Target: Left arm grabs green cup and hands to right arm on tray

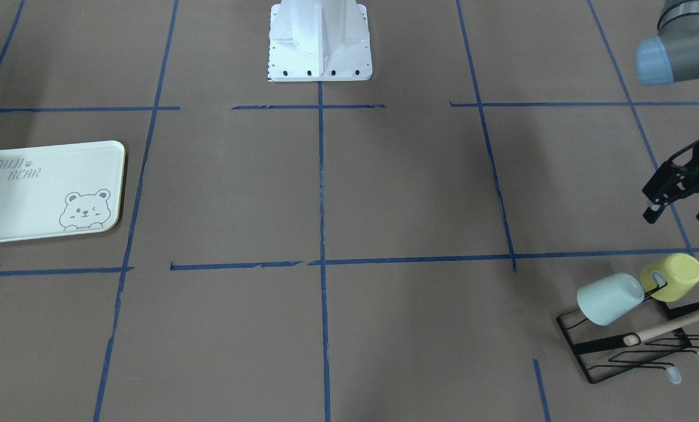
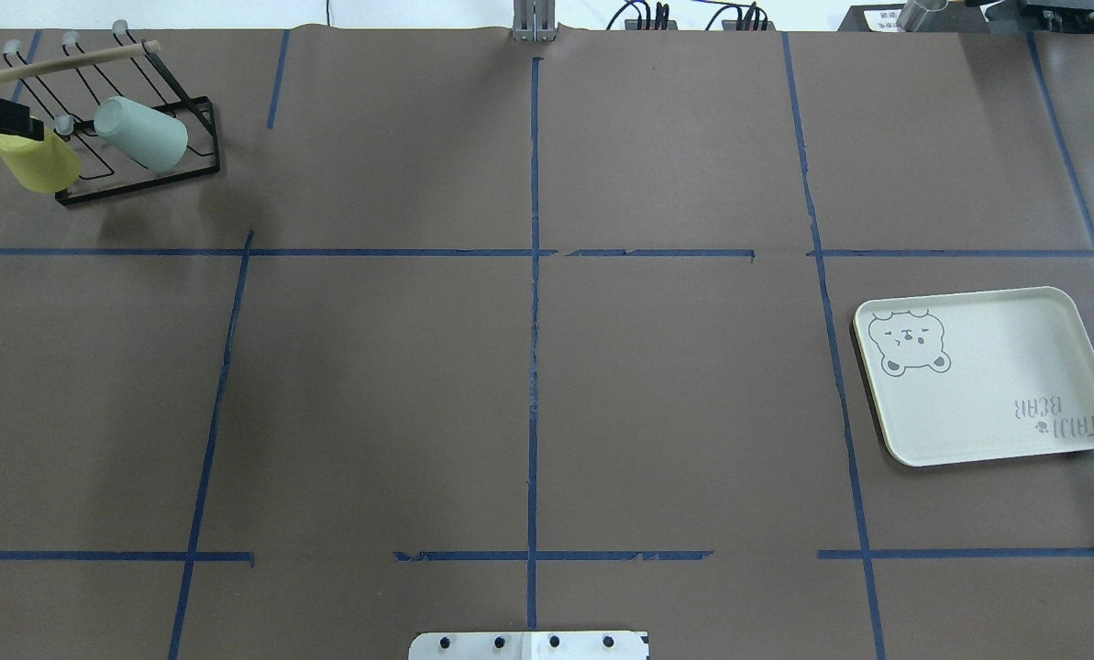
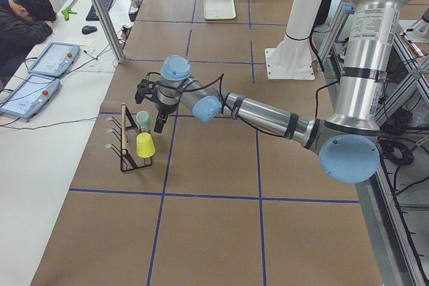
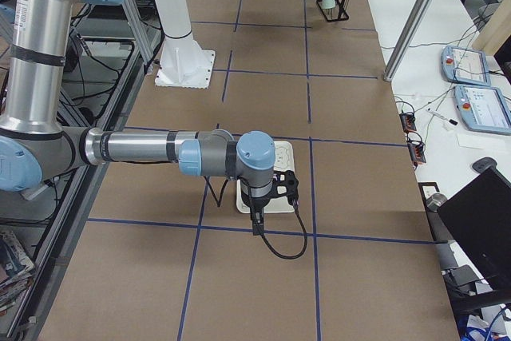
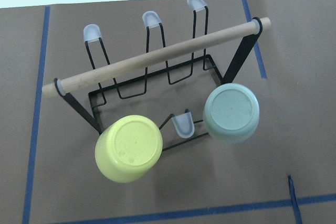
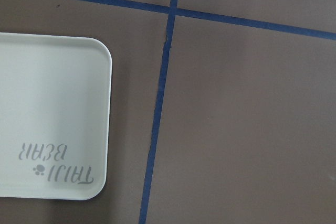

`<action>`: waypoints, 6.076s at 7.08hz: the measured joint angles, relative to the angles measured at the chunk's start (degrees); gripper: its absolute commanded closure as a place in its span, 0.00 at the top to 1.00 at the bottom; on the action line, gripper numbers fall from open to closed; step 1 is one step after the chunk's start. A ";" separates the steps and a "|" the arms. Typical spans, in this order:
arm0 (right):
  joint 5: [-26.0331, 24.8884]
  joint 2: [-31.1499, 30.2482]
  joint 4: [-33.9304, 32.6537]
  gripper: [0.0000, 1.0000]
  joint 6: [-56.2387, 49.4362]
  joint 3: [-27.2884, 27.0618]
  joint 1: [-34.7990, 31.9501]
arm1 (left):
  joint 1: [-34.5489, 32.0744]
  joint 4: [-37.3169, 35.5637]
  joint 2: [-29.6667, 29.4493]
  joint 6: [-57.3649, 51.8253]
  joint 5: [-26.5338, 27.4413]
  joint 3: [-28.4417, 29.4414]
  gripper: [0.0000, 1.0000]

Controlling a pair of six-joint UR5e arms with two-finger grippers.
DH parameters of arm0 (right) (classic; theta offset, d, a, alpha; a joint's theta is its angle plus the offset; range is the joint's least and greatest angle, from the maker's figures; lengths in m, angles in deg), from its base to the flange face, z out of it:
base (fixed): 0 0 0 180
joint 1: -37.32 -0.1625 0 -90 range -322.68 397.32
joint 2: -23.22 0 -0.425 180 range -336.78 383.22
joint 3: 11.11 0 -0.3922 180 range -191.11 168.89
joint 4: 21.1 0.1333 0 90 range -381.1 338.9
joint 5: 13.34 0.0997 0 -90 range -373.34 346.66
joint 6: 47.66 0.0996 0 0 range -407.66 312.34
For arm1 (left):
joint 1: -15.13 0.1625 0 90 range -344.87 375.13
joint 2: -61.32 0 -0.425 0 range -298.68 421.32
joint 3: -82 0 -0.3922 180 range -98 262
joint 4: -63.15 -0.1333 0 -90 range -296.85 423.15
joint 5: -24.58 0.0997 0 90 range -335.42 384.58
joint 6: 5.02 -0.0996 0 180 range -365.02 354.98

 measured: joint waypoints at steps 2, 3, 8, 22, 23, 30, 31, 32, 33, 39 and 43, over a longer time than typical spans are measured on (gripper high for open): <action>0.00 0.00 0.00 1.00 0.00 0.03 0.00 | 3.86 7.31 -2.31 6.50 8.55 2.94 1.00; 0.00 0.00 0.00 1.00 0.01 0.04 0.00 | 5.45 12.23 -2.76 8.27 12.49 5.11 1.00; 0.00 0.00 0.00 1.00 0.08 -0.02 0.00 | 8.29 24.07 -5.05 9.34 18.97 14.82 1.00; 0.00 0.00 0.00 1.00 0.08 -0.02 0.00 | 11.54 23.87 -6.81 8.49 19.12 19.97 1.00; 0.00 0.00 0.00 1.00 0.08 -0.02 0.00 | 11.55 23.93 -6.81 8.38 19.12 20.22 1.00; 0.00 0.00 0.02 1.00 0.06 -0.11 -0.03 | 11.56 23.98 -8.27 8.46 18.88 20.02 1.00; 0.00 0.00 0.04 1.00 0.02 -0.11 -0.02 | 11.56 23.98 -8.25 8.43 18.90 20.09 1.00; 0.00 0.00 0.02 1.00 0.01 -0.11 -0.01 | 11.56 23.98 -8.14 8.33 18.97 20.23 1.00; 0.00 0.00 0.01 1.00 0.00 -0.11 0.00 | 11.56 23.96 -8.08 8.26 19.03 20.37 1.00; 0.00 0.00 0.00 1.00 0.00 -0.05 -0.02 | 12.33 23.85 -8.41 8.20 21.48 21.76 0.96; 0.00 0.00 0.00 1.00 0.00 -0.11 0.00 | 12.51 23.82 -8.65 8.20 22.83 21.69 0.60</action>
